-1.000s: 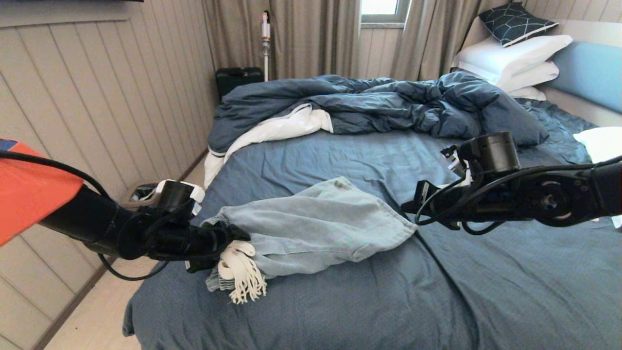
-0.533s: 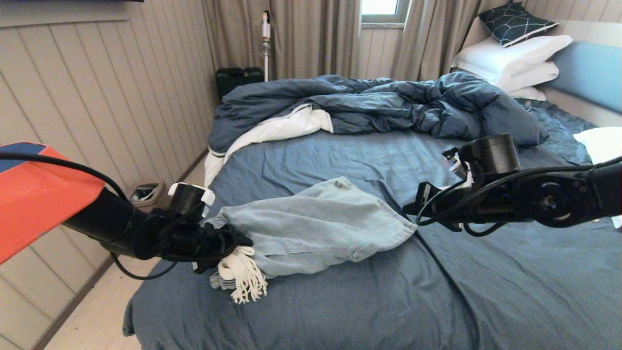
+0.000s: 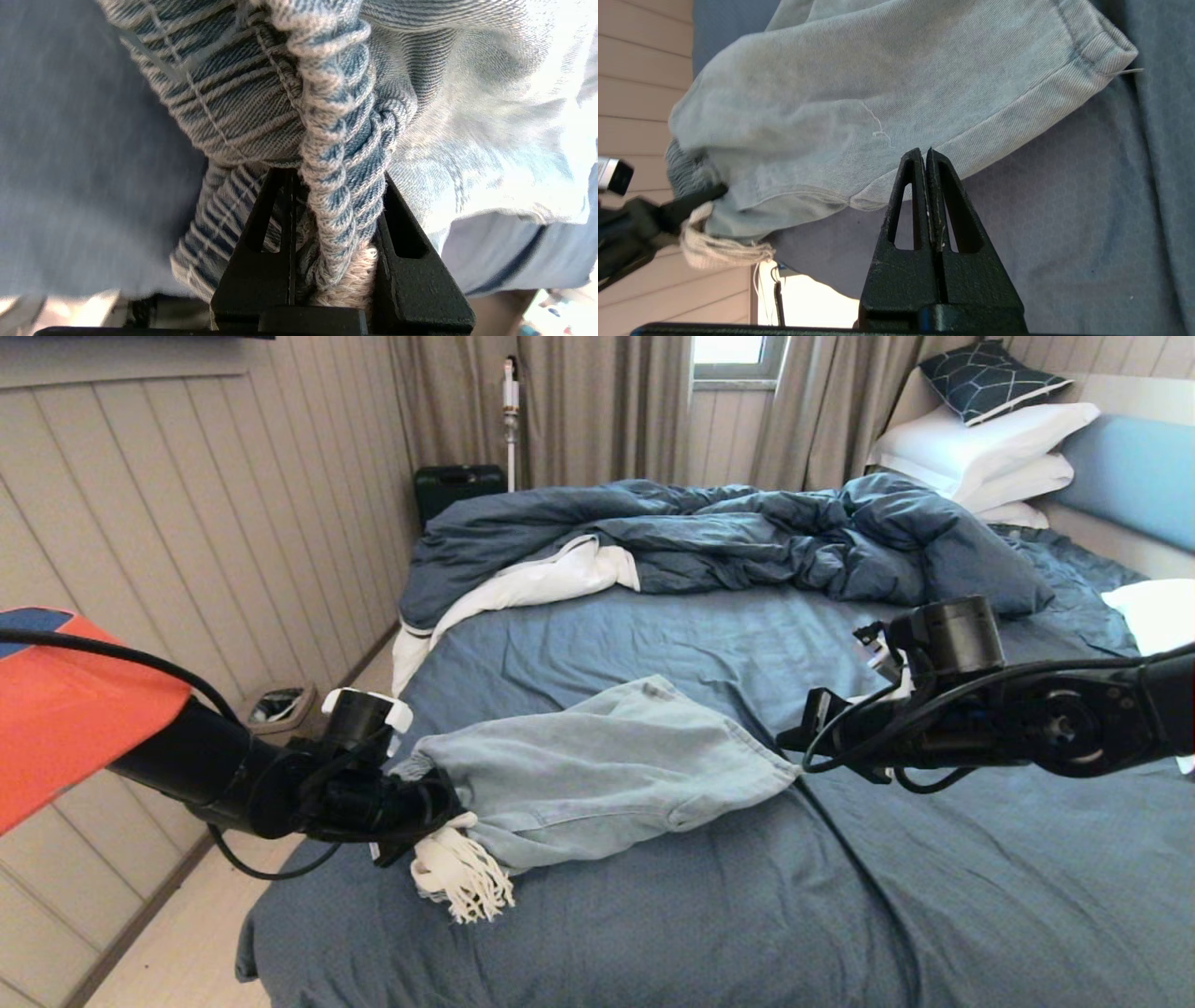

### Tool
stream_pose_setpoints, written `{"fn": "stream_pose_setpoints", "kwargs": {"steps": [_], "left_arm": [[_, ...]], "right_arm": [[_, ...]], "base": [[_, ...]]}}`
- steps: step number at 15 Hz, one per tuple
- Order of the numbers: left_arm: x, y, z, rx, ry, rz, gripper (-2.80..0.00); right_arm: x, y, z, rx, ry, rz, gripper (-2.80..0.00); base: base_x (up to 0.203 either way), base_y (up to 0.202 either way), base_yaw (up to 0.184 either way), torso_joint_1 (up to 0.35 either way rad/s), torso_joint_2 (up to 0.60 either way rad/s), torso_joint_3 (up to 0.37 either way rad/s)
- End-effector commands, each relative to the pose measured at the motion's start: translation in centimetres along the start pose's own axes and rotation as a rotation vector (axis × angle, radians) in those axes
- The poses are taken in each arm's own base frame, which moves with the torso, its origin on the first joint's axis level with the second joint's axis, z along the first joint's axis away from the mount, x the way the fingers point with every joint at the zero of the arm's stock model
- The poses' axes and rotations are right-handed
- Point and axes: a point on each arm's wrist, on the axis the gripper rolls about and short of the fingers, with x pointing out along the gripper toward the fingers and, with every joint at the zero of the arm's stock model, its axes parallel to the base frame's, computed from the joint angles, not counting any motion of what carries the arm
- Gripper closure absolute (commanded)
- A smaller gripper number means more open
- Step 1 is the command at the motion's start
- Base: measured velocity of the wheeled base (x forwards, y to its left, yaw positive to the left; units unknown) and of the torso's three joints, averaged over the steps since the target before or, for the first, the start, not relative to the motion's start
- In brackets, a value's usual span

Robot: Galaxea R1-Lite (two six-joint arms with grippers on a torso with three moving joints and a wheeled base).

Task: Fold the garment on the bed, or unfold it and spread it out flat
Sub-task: Fold the blue shorts

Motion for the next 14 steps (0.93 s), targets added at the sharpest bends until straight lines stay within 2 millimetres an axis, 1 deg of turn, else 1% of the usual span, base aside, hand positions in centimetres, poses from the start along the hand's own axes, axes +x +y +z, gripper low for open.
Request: {"fn": "stream_pose_setpoints", "kwargs": {"steps": [1, 4, 6, 11, 13, 14], "left_arm": [[-2.1, -0.4, -0.3, -0.007, -0.022, -0.022, 0.0], [-5.3, -0.4, -1.4, 0.003, -0.041, -0.041, 0.0], [-7.0, -0.2, -2.1, 0.003, -0.019, -0.011, 0.0], [-10.0, 1.9, -1.0, -0.003, -0.063, 0.042, 0.0], [-11.3, 1.8, -0.9, 0.027, -0.083, 0.037, 0.0], [-12.0, 1.4, -0.9, 0.045, -0.097, 0.025, 0.0]], "right_arm": [[-0.1, -0.1, -0.2, 0.003, -0.001, 0.003, 0.0], [-0.3, -0.1, -0.4, 0.005, 0.001, 0.005, 0.0], [-0.3, -0.2, -0.5, 0.006, 0.009, 0.008, 0.0], [-0.5, -0.3, -0.7, 0.011, 0.015, 0.012, 0.0], [-0.8, -0.6, -0.7, 0.019, 0.017, 0.013, 0.0], [-1.0, -1.0, -0.5, 0.026, 0.015, 0.012, 0.0]], "base": [[0.0, 0.0, 0.0, 0.0, 0.0, 0.0], [0.0, 0.0, 0.0, 0.0, 0.0, 0.0], [0.0, 0.0, 0.0, 0.0, 0.0, 0.0], [0.0, 0.0, 0.0, 0.0, 0.0, 0.0], [0.0, 0.0, 0.0, 0.0, 0.0, 0.0], [0.0, 0.0, 0.0, 0.0, 0.0, 0.0]]}}
